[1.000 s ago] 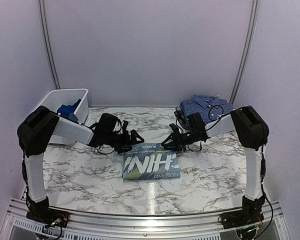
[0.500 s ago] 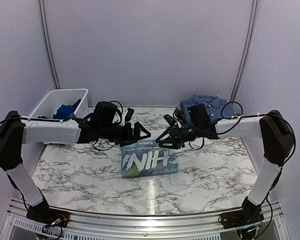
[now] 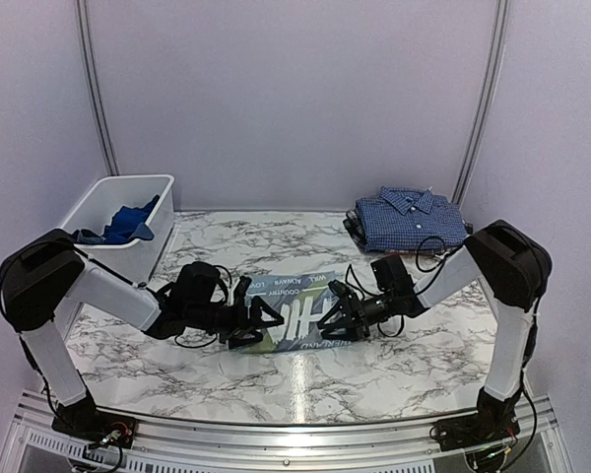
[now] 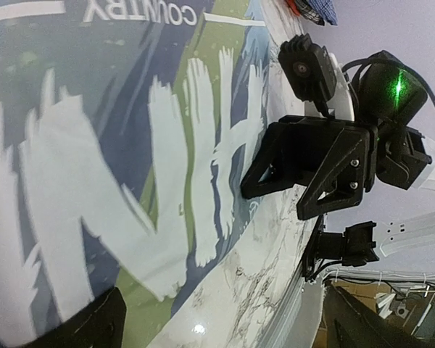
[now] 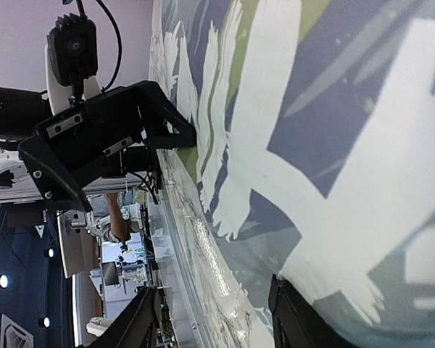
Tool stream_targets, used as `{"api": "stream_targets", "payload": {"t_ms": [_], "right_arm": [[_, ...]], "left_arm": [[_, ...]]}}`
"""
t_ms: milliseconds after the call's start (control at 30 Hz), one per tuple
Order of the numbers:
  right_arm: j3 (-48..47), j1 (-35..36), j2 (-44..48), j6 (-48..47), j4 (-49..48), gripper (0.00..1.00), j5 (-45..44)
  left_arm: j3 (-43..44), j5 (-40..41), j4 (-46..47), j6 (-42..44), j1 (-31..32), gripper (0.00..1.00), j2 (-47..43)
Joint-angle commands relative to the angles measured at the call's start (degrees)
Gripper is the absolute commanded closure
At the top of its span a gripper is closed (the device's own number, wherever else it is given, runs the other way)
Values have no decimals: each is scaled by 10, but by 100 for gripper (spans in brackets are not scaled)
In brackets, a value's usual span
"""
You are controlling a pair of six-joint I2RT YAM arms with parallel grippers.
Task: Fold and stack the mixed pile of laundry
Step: Smooth out the square-folded T-shirt at the center of the board.
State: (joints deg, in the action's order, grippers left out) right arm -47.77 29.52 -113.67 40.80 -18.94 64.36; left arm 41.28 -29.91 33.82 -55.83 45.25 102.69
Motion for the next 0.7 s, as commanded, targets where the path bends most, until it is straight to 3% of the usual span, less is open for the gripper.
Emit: {"api": "stream_targets", "payload": {"t_ms": [0, 100, 200, 267, 433, 667], "right_arm": [[5, -18, 51, -55, 114, 48, -39], [-49, -20, 106, -64, 166, 47, -42], [-120, -26, 93, -61, 180, 47, -47], [-177, -27, 55, -82, 215, 47, -58], [-274, -36, -49, -65, 174, 48, -56], [-370, -73, -189, -52, 142, 49, -60]], "left_arm": [[-44, 31, -70, 13, -18, 1, -67], [-5, 48, -148, 58, -19, 1, -103], [80, 54, -199, 94, -20, 1, -86], [132, 53, -215, 110, -25, 1, -58], [256, 49, -237, 133, -46, 1, 48], [305, 63, -198, 107, -98, 1, 175]]}}
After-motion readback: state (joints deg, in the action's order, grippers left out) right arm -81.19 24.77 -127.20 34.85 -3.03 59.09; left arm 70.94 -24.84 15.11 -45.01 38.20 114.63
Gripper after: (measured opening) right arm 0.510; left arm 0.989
